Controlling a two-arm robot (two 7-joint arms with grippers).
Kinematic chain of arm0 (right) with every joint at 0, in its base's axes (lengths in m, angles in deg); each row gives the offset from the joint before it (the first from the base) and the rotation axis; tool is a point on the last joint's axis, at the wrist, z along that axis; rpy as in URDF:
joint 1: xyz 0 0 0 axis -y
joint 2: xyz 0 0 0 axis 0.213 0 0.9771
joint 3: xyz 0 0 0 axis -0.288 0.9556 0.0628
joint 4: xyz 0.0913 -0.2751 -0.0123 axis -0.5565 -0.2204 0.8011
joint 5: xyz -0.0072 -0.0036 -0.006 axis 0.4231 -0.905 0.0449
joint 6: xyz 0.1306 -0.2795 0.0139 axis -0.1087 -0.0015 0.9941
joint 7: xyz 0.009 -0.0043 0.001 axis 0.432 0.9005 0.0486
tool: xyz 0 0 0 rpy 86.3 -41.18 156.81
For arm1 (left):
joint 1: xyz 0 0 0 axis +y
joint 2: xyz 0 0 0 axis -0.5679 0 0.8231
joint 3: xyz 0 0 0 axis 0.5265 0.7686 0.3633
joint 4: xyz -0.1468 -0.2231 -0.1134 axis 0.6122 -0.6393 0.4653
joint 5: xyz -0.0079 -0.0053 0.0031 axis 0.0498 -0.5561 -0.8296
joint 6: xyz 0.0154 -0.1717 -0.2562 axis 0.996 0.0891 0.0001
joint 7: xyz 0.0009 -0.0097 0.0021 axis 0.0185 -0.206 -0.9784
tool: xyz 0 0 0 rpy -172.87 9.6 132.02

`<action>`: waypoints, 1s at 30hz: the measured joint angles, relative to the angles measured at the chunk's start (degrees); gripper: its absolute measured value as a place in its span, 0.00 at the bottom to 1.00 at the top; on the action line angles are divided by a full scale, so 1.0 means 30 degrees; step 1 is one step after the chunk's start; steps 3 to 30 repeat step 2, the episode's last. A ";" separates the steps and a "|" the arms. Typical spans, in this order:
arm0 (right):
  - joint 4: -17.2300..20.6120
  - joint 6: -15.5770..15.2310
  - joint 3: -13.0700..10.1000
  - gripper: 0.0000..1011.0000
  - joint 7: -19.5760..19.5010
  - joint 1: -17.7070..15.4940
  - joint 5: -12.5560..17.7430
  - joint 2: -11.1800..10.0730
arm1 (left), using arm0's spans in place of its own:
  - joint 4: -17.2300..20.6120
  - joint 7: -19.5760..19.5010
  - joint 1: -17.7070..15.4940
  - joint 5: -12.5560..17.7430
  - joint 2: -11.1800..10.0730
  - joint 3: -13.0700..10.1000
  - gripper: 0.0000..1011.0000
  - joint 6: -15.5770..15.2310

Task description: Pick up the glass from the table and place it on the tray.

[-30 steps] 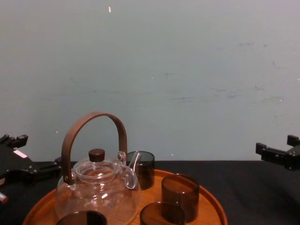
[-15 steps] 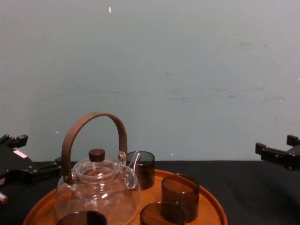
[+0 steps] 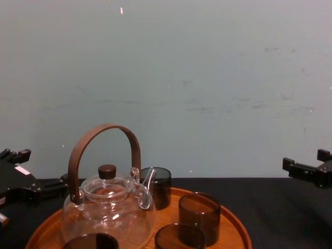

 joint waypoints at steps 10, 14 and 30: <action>0.0000 -0.0001 0.0000 0.99 0.0000 -0.0001 0.0004 0.0000 | -0.0001 0.0000 0.0001 0.0000 0.0000 0.0001 0.99 0.0001; 0.0000 -0.0001 0.0000 0.99 0.0000 -0.0001 0.0004 0.0000 | -0.0001 0.0000 0.0001 0.0000 0.0000 0.0001 0.99 0.0001; 0.0000 -0.0001 0.0000 0.99 0.0000 -0.0001 0.0004 0.0000 | -0.0001 0.0000 0.0001 0.0000 0.0000 0.0001 0.99 0.0001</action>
